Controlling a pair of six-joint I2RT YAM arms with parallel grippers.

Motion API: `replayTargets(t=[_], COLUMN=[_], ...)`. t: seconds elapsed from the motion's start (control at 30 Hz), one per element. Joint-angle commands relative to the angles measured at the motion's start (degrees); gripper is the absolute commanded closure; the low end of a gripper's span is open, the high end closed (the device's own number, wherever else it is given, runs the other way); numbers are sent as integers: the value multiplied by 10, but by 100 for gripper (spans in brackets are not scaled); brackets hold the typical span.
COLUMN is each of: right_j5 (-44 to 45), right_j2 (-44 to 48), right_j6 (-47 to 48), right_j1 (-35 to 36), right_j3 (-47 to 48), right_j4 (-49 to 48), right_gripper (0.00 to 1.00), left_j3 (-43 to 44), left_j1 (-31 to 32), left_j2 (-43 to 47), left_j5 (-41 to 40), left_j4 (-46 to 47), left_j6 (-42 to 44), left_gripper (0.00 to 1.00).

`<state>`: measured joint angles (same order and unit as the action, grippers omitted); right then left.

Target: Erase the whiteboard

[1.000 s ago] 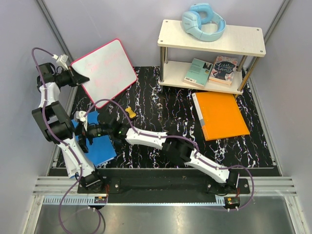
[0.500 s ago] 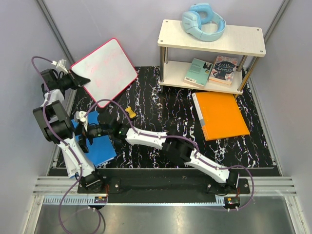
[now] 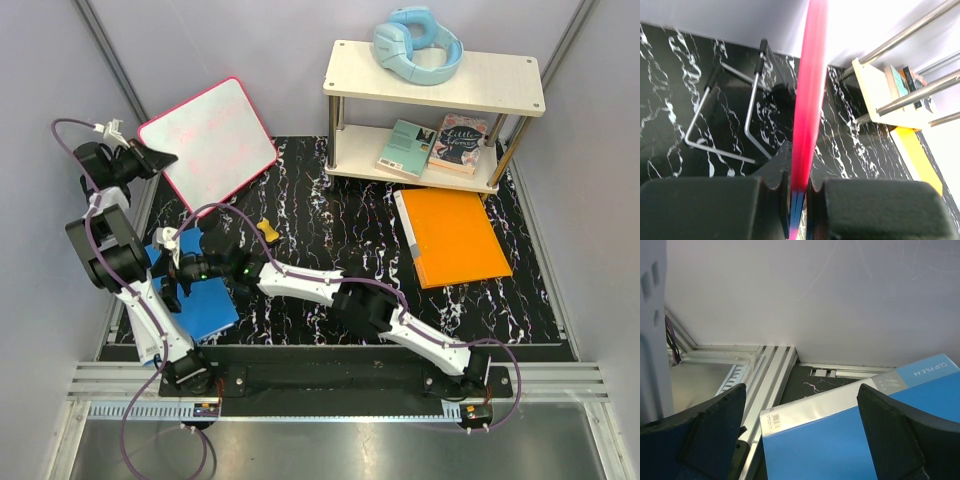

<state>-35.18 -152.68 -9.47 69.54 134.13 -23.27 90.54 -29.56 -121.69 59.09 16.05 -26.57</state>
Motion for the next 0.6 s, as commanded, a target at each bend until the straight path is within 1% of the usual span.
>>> replayTargets(t=[0.0, 0.1, 0.17, 0.37, 0.47, 0.53, 0.57], right_j5=[-31, -25, -20, -9, 1, 7, 6], right_j2=[56, 62, 64, 70, 72, 77, 77], right_j6=[10, 9, 8, 0, -2, -4, -4], right_j1=[33, 33, 33, 33, 32, 32, 32], right_j3=[12, 3, -7, -22, -29, -43, -44], right_j4=[-51, -56, -60, -69, -72, -80, -85], right_gripper=[0, 0, 0, 0, 1, 0, 0], left_j3=[13, 20, 30, 46, 60, 46, 26], left_j1=[-16, -8, -1, 10, 13, 13, 13], left_j2=[17, 15, 11, -3, -23, -23, -20], left_j5=[-247, -260, -274, -339, -348, -355, -355], left_j4=[196, 224, 206, 170, 116, 119, 131], left_j6=[-103, -109, -85, 53, 95, 92, 76], left_gripper=[100, 100, 100, 100, 100, 100, 100])
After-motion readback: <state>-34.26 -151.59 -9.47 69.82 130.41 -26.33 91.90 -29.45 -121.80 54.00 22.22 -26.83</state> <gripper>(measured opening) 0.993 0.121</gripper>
